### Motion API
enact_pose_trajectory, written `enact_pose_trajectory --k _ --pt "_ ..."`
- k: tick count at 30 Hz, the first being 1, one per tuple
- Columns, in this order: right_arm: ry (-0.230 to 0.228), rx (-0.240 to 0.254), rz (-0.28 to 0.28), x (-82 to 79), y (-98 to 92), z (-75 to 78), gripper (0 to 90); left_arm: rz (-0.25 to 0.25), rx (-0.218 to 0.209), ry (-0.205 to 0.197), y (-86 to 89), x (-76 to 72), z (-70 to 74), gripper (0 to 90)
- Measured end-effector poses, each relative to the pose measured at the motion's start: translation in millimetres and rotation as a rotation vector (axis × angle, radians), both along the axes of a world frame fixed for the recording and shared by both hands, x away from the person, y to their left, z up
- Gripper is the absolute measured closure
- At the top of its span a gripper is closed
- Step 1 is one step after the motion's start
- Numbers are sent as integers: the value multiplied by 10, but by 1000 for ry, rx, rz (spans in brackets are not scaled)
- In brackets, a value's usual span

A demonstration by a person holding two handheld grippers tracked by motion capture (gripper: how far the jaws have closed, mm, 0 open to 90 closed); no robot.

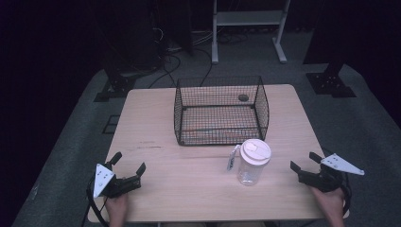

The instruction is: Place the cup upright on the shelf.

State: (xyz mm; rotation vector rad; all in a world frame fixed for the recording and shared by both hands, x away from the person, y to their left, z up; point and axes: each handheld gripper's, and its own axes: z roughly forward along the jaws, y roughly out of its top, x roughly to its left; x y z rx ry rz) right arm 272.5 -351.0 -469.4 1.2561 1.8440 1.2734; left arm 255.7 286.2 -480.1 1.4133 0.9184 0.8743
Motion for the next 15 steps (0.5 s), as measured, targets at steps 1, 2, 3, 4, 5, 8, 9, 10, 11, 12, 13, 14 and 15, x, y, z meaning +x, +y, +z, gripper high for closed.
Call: enact_pose_trajectory --k 1,2,3,4,5,8,9,10,11,12,13,14,15 --pt "0 0 1 1 -3 -2 122 2 -1 0 1 1 0 9" --pt "2 -1 1 0 -4 -3 122 1 -2 1 2 0 -1 9" --pt "3 0 2 -2 -4 -3 122 0 -3 2 2 -1 -2 9" --pt "4 2 5 -6 -3 -2 122 -1 -3 3 4 0 -3 9" --pt "3 2 7 -11 2 1 122 -1 -4 4 4 1 -4 9" --pt "-1 -1 18 -33 23 23 122 0 -4 1 5 -6 -5 9" --pt "-1 -7 19 -43 34 30 122 0 -4 0 5 -7 -6 9" --pt "0 -4 23 -51 44 35 122 -3 -5 1 5 -8 -6 9" --pt "2 -2 32 -58 51 41 122 -4 -6 0 5 -8 -6 9" --pt "2 -5 37 -66 61 50 122 -3 -5 -2 5 -9 -6 9" --pt "2 -5 41 -76 71 64 122 -4 -5 -2 4 -9 -6 9" --pt "-2 -6 47 -86 78 80 122 -5 -4 -1 3 -10 -6 9" --pt "-7 -6 51 -97 85 97 122 -5 -4 -1 3 -10 -6 9"
